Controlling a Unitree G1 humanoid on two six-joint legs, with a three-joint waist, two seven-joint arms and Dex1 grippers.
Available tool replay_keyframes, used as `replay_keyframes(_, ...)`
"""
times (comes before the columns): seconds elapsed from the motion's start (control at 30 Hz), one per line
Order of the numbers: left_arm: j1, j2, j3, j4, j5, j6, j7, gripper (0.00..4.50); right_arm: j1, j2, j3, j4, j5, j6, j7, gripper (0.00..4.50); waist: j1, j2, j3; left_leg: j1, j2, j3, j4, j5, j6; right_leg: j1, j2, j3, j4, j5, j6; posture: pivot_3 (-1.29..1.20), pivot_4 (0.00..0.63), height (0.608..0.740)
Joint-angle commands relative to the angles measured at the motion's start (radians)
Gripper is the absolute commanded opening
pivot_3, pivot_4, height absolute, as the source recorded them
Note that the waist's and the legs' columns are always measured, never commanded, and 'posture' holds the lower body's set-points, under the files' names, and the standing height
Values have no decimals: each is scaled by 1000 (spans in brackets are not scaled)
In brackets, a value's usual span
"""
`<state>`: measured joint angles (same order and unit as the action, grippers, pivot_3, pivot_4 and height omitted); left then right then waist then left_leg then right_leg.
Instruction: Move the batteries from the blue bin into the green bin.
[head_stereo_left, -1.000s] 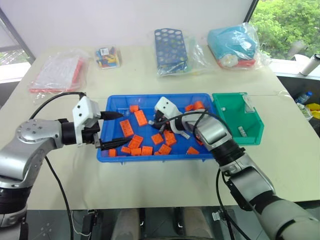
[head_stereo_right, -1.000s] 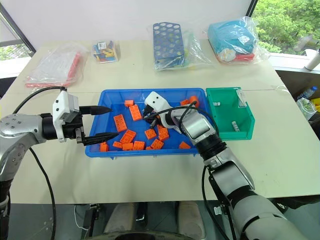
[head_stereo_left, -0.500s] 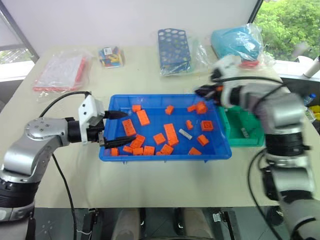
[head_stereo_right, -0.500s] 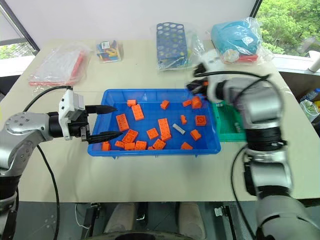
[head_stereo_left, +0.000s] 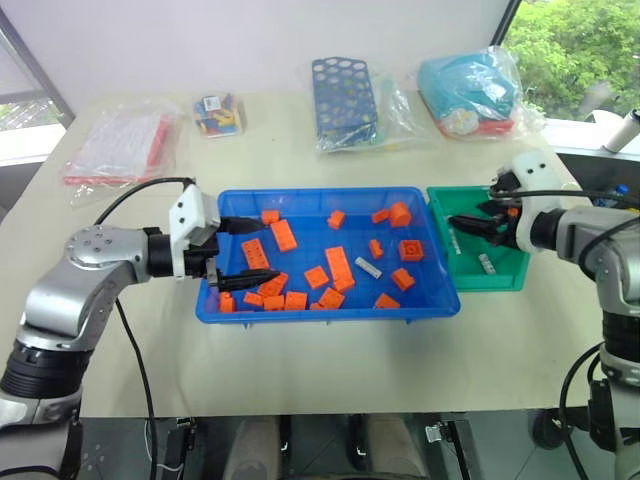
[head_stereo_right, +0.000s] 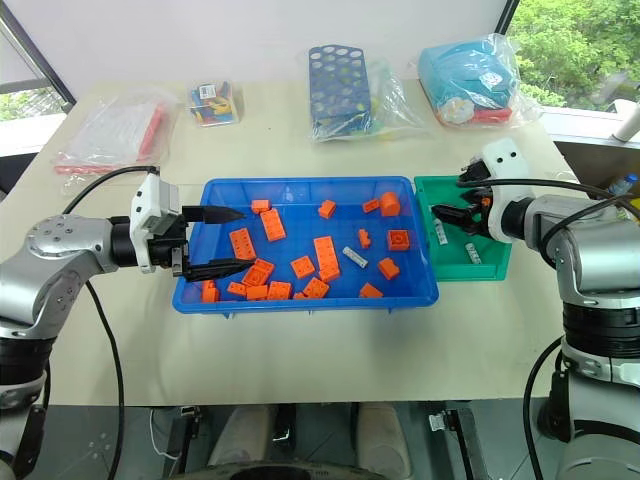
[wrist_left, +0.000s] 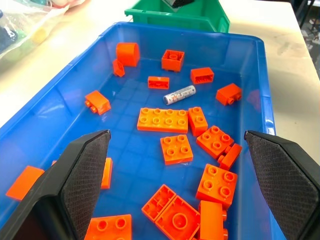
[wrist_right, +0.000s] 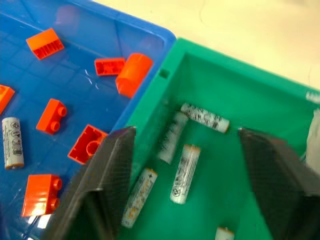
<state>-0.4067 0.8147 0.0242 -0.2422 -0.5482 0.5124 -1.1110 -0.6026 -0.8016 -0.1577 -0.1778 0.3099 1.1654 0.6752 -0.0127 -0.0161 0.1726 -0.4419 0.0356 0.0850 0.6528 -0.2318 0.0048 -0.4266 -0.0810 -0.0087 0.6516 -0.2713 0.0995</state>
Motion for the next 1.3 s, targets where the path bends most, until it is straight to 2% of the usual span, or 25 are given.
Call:
replay_keyframes(0.03,-14,5,13,-18,0,-8,-4,4500,-64,20,47,-103,53,-29,25,3067,-4,0,0,0,0,0,0,0,0,0,0,0,0,0,0,0,150,737)
replay_keyframes(0.13,-5,11,23,-32,-6,1,3,4500,-55,91,141,-159,79,-19,16,3067,-6,-1,0,1,1,-1,-1,0,0,0,1,0,0,0,0,0,150,737)
replay_keyframes(0.33,14,27,45,-59,-14,18,15,4500,13,155,268,-171,64,-33,-15,3067,6,-1,0,-1,0,-1,1,0,0,0,-1,-1,0,0,0,0,150,737)
replay_keyframes(0.87,58,51,84,-99,-30,37,34,4500,79,199,370,-36,14,-133,-29,3067,1,-1,-1,-1,0,-1,5,-1,2,2,0,-1,0,0,0,0,150,737)
replay_keyframes(0.97,53,48,79,-90,-27,30,30,4500,78,203,386,-13,-2,-154,-27,2260,1,-2,-1,-1,0,-1,5,-1,2,2,0,-1,0,0,0,0,150,737)
replay_keyframes(1.03,47,43,71,-82,-23,24,27,4500,74,201,383,-19,-3,-155,-25,1091,1,-2,-1,-1,0,-1,5,-1,2,2,0,-1,0,0,0,0,150,737)
replay_keyframes(1.13,35,36,61,-72,-19,19,25,4500,56,198,340,-54,27,-133,-20,42,3,-2,-1,-1,0,-1,6,-1,2,2,0,-1,0,0,0,0,150,737)
replay_keyframes(1.3,16,25,44,-52,-11,12,20,4500,-54,153,119,-94,144,0,-17,50,3,-1,-1,-1,0,-1,6,-1,2,2,0,-1,1,0,1,0,150,737)
